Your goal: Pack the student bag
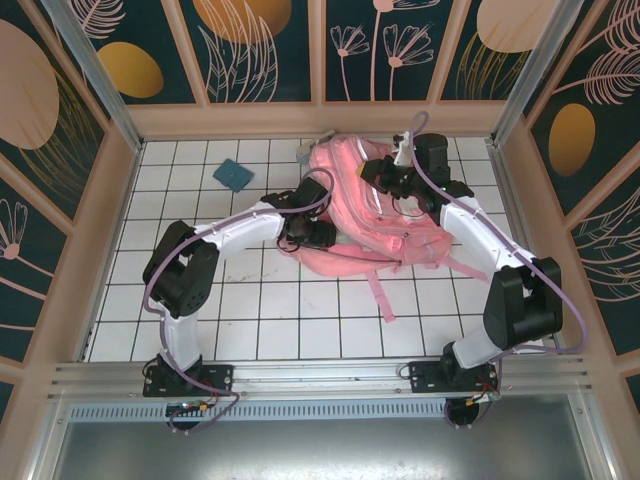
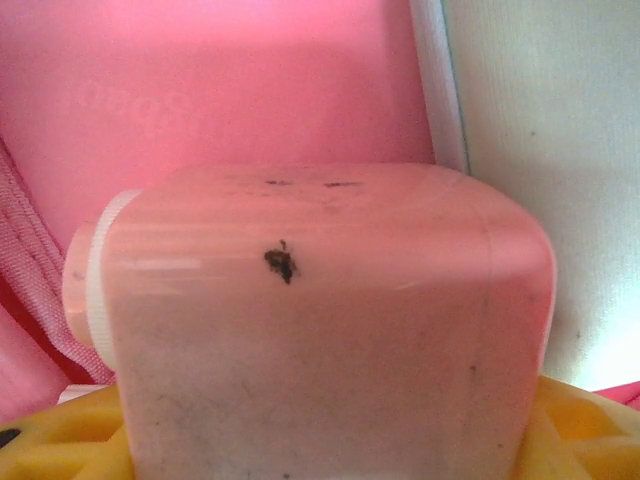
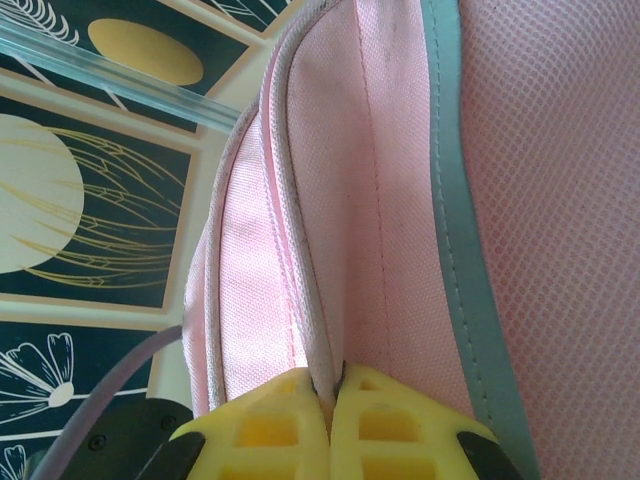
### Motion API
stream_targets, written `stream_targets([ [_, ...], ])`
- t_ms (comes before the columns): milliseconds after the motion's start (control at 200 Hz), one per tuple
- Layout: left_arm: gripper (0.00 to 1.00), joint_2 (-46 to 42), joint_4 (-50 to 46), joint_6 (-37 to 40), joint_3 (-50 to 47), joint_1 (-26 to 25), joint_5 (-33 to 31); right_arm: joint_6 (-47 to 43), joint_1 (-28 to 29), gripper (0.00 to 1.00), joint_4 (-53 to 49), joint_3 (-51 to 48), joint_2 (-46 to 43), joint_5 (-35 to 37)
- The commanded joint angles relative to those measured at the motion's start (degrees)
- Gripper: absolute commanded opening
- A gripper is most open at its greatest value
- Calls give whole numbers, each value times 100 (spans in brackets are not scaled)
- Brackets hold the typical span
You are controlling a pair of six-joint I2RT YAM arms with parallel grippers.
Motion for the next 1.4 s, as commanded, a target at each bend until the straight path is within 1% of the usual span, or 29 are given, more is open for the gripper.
stream_targets([
  [0,50,-253,-362,-201,-251,-110,202,55,57,0,568,86,-112,-185],
  [150,51,-331,-379,-220,-433,-141,272,63,51,0,587,54,-105,-173],
  [240,53,-334,-395,-216,-436,-163,316,72,50,0,588,49,-86,-182],
  [295,60,-323,-403,-204,-412,-163,336,77,52,0,603,46,-86,-175],
  [385,78,-331,-438,-203,-354,-161,304,71,53,0,578,60,-99,-173],
  [460,87,-362,-505,-197,-240,-163,228,47,50,0,545,72,-105,-156],
  [530,91,-397,-588,-186,-117,-154,120,20,51,0,500,82,-121,-144],
  [625,94,-466,-762,-133,89,-143,-153,-15,47,0,451,85,-148,-121],
  [695,98,-519,-898,-103,243,-115,-385,-30,30,0,419,71,-188,-94],
  [805,99,-645,-914,-50,392,13,-483,-48,-14,0,398,45,-242,-85],
  [1066,98,-761,-715,120,778,507,-466,-95,-82,0,320,35,-308,-94],
  [1246,98,-642,-623,365,1082,847,-629,-103,-189,0,279,-24,-387,-77],
  [1296,98,-603,-507,417,1143,957,-630,-104,-226,0,262,-41,-412,-77],
  [1396,99,-502,-118,605,1268,1172,-436,-121,-259,0,220,-51,-441,-87],
])
